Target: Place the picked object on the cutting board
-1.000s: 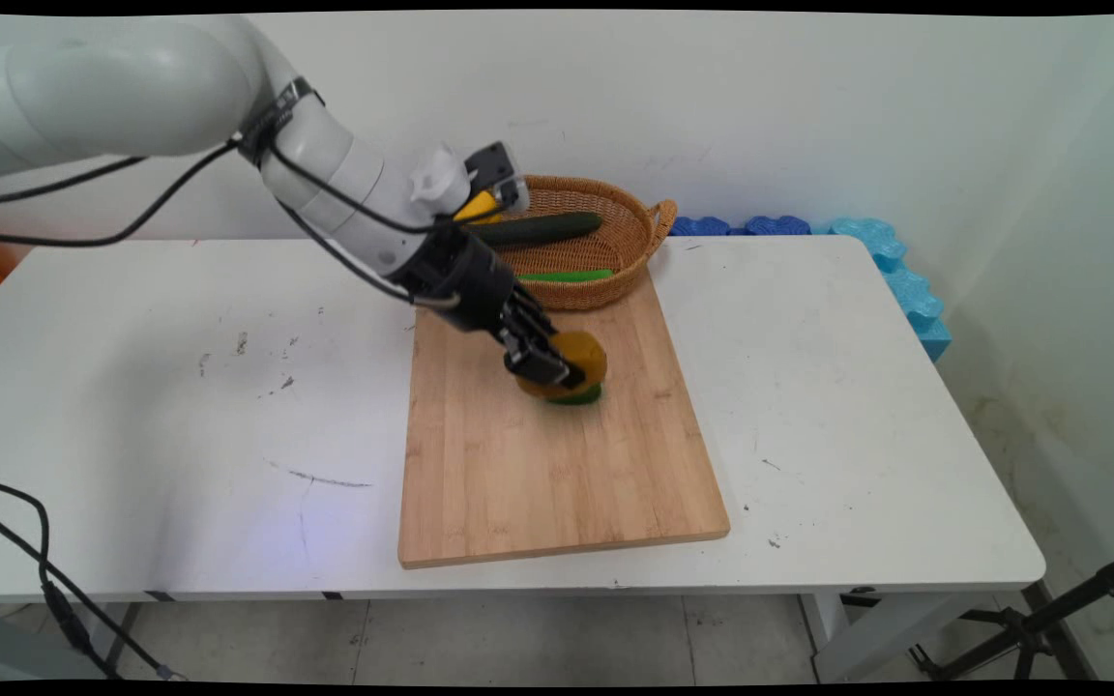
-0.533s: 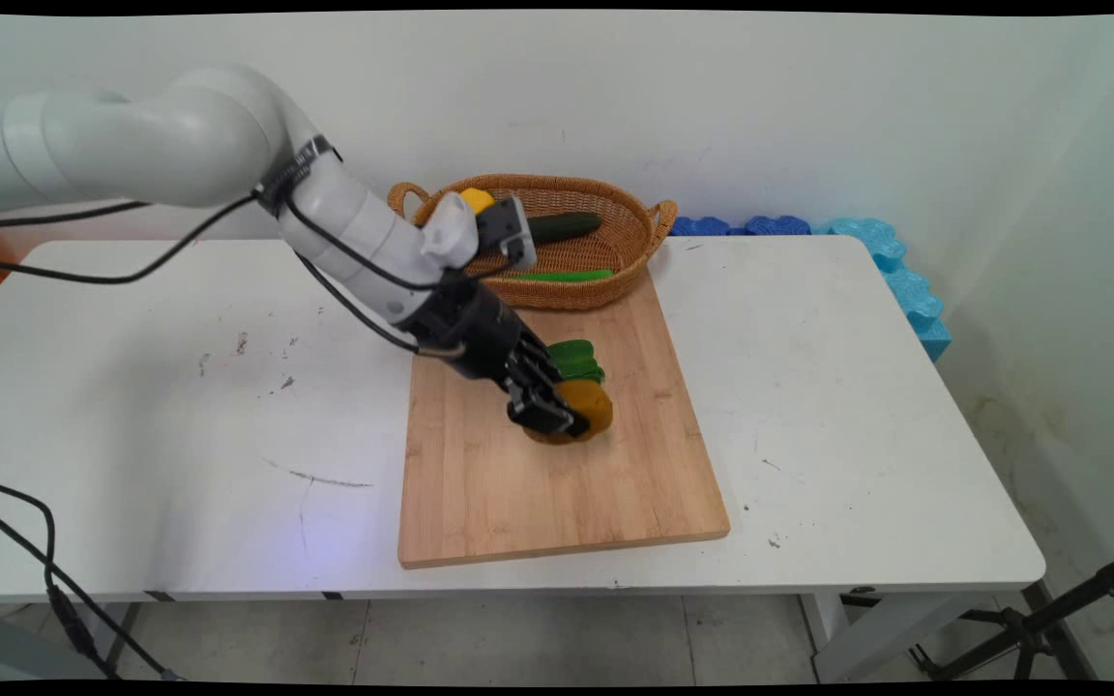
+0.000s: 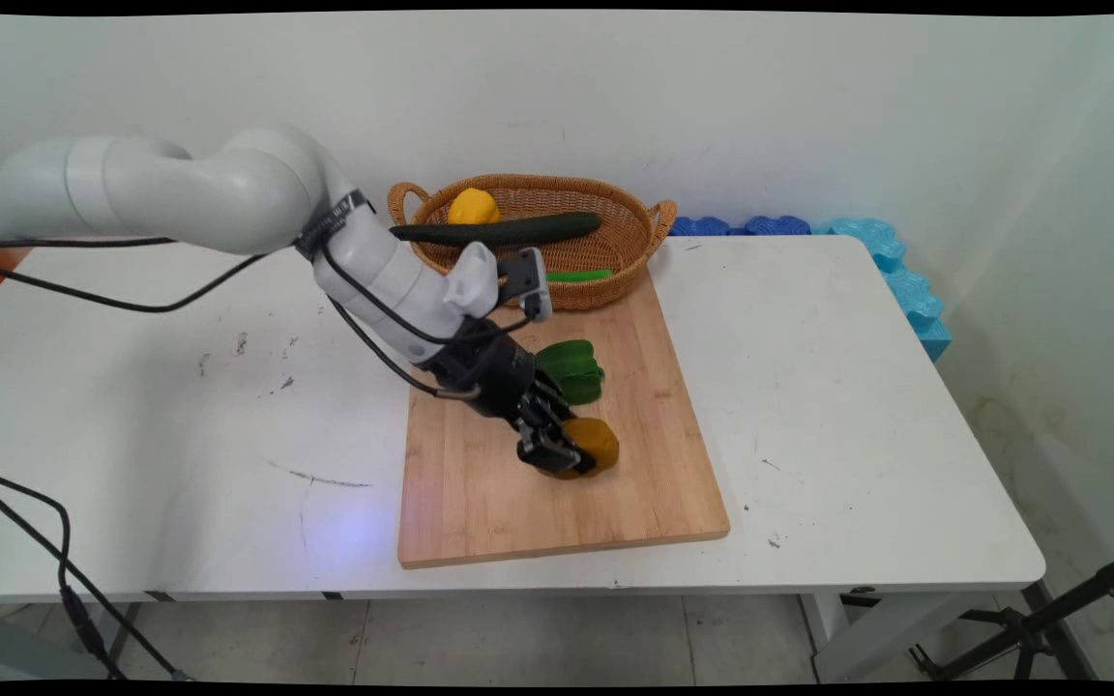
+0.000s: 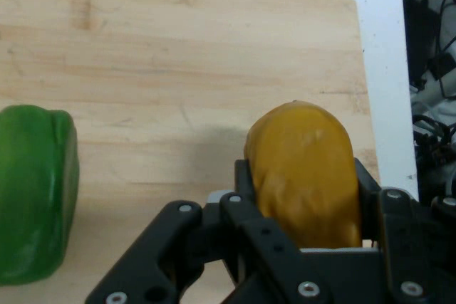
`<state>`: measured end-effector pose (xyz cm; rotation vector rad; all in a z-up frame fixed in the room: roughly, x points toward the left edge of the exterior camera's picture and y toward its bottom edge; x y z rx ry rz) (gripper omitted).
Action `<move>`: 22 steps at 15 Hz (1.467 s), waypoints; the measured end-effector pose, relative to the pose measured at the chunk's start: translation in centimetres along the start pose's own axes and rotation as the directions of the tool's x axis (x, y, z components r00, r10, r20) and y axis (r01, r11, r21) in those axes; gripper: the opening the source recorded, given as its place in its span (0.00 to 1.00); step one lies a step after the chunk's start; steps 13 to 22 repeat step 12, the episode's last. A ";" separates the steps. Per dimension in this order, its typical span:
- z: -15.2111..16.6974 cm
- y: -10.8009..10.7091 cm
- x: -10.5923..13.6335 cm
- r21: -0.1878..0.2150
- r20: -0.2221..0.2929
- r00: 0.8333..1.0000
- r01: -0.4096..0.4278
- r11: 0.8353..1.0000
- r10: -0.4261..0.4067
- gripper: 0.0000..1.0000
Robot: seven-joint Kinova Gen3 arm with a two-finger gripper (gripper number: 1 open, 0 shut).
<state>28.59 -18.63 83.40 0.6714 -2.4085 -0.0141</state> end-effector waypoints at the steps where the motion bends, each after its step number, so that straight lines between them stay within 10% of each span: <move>1: 0.5 -0.1 -0.1 -0.002 0.003 1.000 -0.007 1.000 0.007 0.00; 7: 2.6 -0.7 -0.7 -0.012 0.016 0.999 -0.040 0.999 0.040 0.00; 8: 2.8 -0.7 -0.8 -0.014 0.018 0.999 -0.045 0.999 0.045 1.00; 22: 3.4 -0.8 -0.9 -0.020 0.021 0.997 -0.069 0.997 0.069 1.00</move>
